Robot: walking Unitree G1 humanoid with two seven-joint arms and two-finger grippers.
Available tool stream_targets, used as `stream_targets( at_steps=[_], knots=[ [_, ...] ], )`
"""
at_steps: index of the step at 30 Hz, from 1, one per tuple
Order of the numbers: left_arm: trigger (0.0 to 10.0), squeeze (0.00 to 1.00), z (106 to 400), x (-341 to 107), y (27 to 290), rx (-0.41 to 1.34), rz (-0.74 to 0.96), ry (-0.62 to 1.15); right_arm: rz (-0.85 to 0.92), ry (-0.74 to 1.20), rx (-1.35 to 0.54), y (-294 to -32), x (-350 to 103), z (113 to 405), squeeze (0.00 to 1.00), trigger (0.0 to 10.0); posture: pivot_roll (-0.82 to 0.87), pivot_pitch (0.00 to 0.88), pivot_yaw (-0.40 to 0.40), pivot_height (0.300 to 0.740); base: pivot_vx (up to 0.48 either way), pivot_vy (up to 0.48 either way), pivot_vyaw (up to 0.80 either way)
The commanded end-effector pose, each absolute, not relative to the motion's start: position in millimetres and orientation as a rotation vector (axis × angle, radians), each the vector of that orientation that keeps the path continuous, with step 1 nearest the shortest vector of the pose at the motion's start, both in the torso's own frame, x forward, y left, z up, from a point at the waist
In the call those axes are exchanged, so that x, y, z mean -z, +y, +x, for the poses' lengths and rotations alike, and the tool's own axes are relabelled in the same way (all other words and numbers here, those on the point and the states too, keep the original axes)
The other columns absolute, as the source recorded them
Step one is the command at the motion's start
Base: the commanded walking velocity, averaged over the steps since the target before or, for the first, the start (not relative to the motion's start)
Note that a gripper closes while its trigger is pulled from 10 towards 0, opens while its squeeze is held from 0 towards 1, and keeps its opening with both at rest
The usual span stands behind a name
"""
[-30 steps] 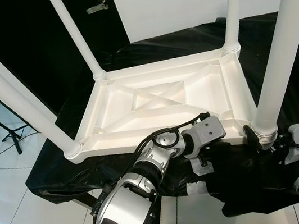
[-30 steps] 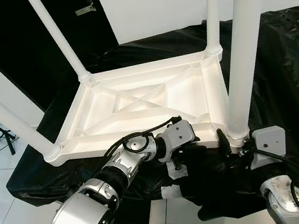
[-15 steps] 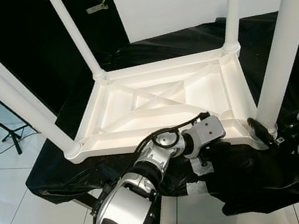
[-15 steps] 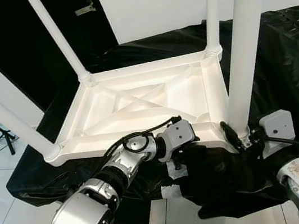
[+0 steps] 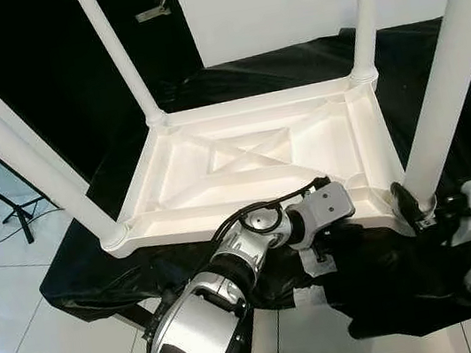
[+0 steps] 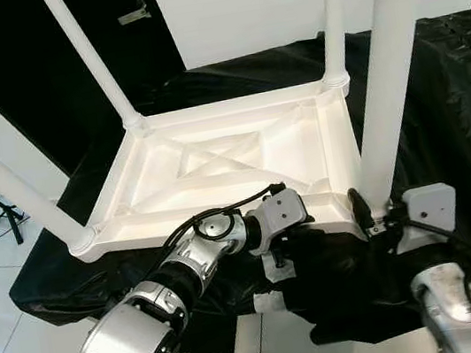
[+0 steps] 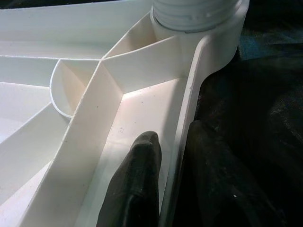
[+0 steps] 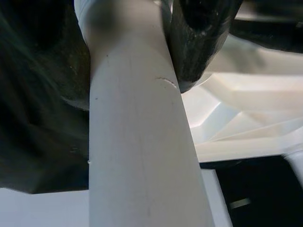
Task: Building children table
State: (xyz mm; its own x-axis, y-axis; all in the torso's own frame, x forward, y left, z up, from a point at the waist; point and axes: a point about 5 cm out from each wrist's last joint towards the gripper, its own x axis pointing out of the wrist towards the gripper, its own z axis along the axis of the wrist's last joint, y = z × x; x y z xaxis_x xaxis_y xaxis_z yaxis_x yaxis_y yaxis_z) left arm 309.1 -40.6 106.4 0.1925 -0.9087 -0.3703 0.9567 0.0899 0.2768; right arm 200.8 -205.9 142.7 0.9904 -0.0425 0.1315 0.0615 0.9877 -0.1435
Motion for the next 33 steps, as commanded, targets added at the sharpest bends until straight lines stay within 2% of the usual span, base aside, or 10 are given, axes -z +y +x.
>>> stream_targets(
  at_steps=[1, 10, 11, 13, 15, 18, 19, 22, 24, 33],
  knots=[
    [10.0, 0.00, 304.4, -90.3, -40.5, 1.335, 0.504, 0.184, -0.143, -0.105, 0.156, -204.9, -132.4, 194.1, 0.00, 0.0, -0.06, 0.000, 0.130, 0.740, 0.000, 0.000, 0.00],
    [10.0, 0.00, 303.8, -90.1, -41.0, 1.341, 0.507, 0.184, -0.168, -0.108, 0.261, -207.7, -133.1, 191.2, 0.00, 0.0, -0.06, 0.000, 0.132, 0.740, 0.000, 0.000, 0.00],
    [10.0, 0.00, 303.9, -90.1, -41.0, 1.340, 0.507, 0.184, -0.170, -0.105, 0.254, -207.2, -132.6, 192.1, 0.00, 7.0, -0.06, 0.000, 0.133, 0.740, 0.000, 0.000, 0.00],
    [10.0, 0.00, 303.7, -90.1, -41.2, 1.340, 0.507, 0.183, -0.183, -0.101, 0.237, -206.4, -132.1, 193.7, 0.00, 10.0, -0.06, 0.000, 0.133, 0.740, 0.000, 0.000, 0.00],
    [10.0, 0.00, 303.6, -90.1, -41.4, 1.341, 0.507, 0.183, -0.195, -0.102, 0.219, -206.1, -132.5, 194.8, 0.00, 10.0, -0.07, 0.000, 0.133, 0.740, 0.000, 0.000, 0.00],
    [10.0, 0.00, 303.5, -90.2, -41.8, 1.342, 0.506, 0.183, -0.207, -0.111, 0.185, -207.2, -134.3, 197.2, 0.22, 10.0, -0.07, 0.000, 0.132, 0.740, 0.000, 0.000, 0.00],
    [10.0, 0.00, 303.5, -90.1, -41.8, 1.341, 0.505, 0.183, -0.214, -0.121, 0.156, -208.9, -136.4, 199.2, 1.00, 10.0, -0.07, 0.000, 0.131, 0.740, 0.000, 0.000, 0.00],
    [10.0, 0.00, 302.9, -89.6, -41.9, 1.343, 0.505, 0.183, -0.240, -0.134, 0.093, -215.5, -142.4, 205.1, 1.00, 10.0, -0.07, 0.000, 0.133, 0.740, 0.000, 0.000, 0.00],
    [10.0, 0.00, 302.2, -88.9, -42.2, 1.346, 0.504, 0.184, -0.239, -0.131, 0.038, -221.3, -147.0, 209.7, 0.00, 10.0, -0.07, 0.000, 0.132, 0.740, 0.000, 0.000, 0.00],
    [10.0, 0.00, 301.6, -88.2, -42.0, 1.348, 0.503, 0.184, -0.289, -0.126, -0.133, -224.6, -156.0, 216.5, 0.00, 10.0, -0.07, 0.000, 0.134, 0.740, 0.000, 0.000, 0.00]
  ],
)
